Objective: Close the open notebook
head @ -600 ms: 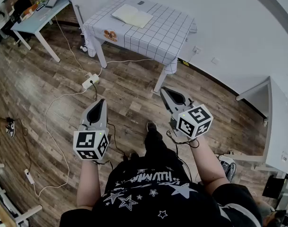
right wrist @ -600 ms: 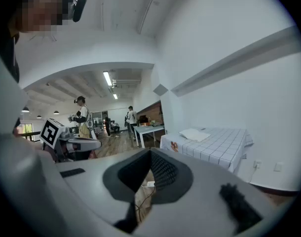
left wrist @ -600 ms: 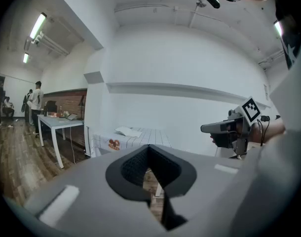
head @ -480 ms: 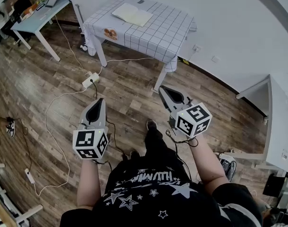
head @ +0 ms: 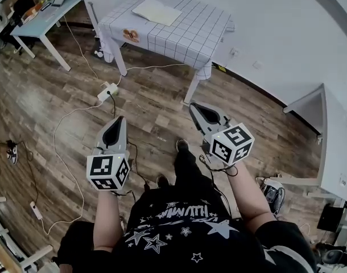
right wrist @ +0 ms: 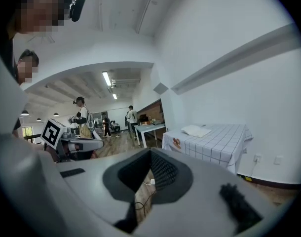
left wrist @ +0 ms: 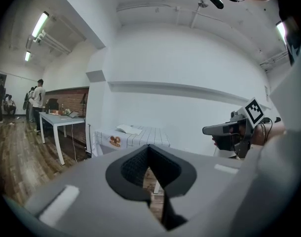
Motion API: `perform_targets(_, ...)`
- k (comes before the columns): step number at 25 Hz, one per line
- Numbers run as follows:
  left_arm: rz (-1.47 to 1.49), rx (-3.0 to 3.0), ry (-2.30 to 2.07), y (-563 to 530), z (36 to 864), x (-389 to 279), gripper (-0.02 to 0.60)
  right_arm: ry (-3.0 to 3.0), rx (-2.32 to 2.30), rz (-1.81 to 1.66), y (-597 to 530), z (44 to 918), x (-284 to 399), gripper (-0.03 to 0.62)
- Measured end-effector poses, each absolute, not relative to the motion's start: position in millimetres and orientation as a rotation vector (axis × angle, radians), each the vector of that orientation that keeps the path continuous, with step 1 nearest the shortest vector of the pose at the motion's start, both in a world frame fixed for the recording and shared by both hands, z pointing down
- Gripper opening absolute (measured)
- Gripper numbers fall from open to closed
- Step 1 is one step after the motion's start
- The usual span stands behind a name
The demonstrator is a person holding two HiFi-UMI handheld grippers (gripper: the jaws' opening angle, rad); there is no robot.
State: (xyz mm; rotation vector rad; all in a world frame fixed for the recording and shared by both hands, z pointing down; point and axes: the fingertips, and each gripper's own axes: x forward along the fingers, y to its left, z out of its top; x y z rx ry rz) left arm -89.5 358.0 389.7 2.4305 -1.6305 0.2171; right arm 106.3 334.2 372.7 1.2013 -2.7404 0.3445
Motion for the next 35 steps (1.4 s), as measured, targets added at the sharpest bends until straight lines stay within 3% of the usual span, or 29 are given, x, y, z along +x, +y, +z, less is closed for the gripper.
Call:
perform_targets(17, 0.22, 2.405, -1.619, 335.1, 396.5, -74.9, 0.009, -2.727, 1.177, 0.375, 307.6, 383.4, 119.2, 0.014)
perform_targets(35, 0.259, 2.389, -1.708, 202.9, 387.4, -30.1, 0.009, -2.804, 1.1, 0.375, 159.0, 380.2, 156.8, 0.014)
